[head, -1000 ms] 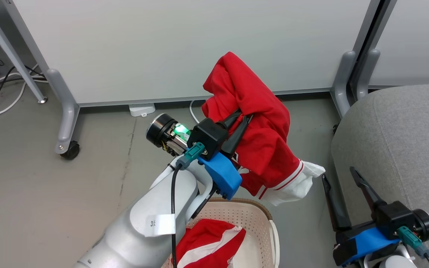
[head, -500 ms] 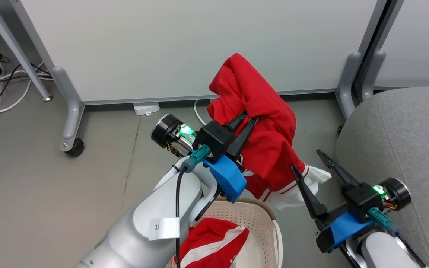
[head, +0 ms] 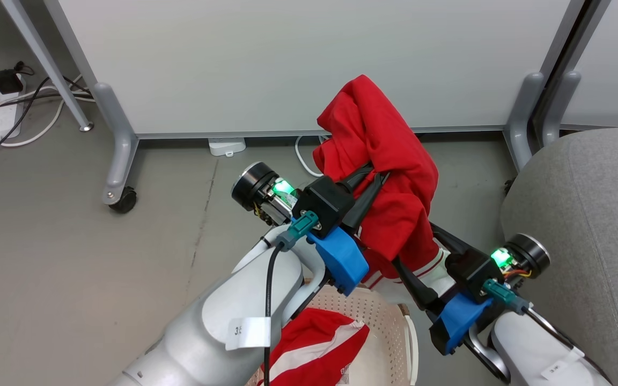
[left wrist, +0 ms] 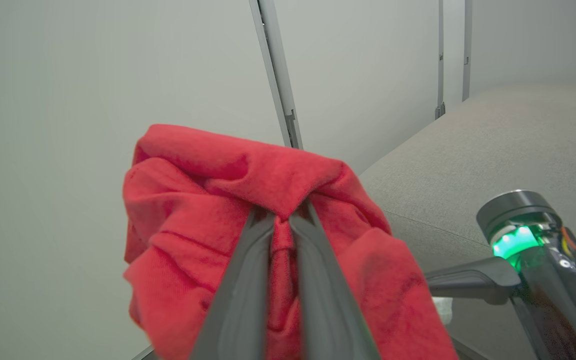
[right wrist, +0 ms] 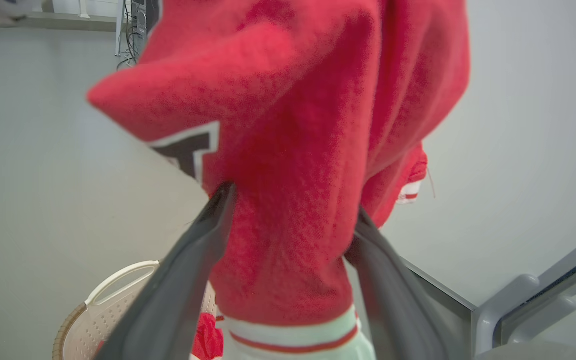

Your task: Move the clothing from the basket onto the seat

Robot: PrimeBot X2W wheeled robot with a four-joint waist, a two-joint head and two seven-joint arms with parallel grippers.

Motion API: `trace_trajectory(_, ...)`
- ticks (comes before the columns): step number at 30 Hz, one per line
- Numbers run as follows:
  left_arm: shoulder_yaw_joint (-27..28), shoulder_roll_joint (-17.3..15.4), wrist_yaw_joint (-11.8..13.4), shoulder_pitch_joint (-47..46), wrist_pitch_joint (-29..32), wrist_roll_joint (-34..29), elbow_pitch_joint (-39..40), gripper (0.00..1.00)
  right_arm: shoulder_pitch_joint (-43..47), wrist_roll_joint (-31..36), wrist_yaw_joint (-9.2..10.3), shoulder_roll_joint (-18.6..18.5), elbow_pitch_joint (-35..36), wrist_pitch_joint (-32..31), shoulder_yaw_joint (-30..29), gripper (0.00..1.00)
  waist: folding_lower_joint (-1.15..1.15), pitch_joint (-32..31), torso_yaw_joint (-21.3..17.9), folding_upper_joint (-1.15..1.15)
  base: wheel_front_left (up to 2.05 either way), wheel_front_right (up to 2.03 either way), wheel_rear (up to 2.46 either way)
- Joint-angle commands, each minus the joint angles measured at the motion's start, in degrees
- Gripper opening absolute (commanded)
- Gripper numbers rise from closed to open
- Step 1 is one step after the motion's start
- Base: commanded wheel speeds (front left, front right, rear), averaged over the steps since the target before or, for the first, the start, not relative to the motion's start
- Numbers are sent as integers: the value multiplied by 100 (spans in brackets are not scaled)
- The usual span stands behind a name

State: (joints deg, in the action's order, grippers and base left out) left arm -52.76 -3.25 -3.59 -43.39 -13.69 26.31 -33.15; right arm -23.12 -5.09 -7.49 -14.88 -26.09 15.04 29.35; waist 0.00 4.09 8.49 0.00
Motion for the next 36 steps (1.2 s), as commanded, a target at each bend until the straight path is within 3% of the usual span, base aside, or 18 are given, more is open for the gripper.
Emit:
trace_trajectory(1,-26,11,-5,-88,-26,41,29,0,-161,-48,-1,6,-77,21,62,100,0,8,17,0,0,0,0)
trace_trajectory(4,-70,21,8,-116,-40,58,29,0,-297,-104,-1,75,-197,21,156,100,0,8,34,0,0,0,0)
trace_trajectory(5,-78,22,11,-122,-42,73,24,0,-320,-137,-1,96,-233,22,178,46,0,6,39,0,0,0,0)
trace_trajectory(6,-87,24,19,-127,-46,82,21,0,-355,-164,-1,109,-275,21,206,46,0,4,43,0,0,0,0)
trace_trajectory(7,-94,25,30,-132,-52,89,18,0,-383,-188,-1,125,-302,21,232,0,0,0,45,0,0,0,0)
trace_trajectory(36,-246,35,99,-227,-121,226,-127,0,-321,-284,-1,156,-248,22,248,0,0,-27,-1,0,0,0,0)
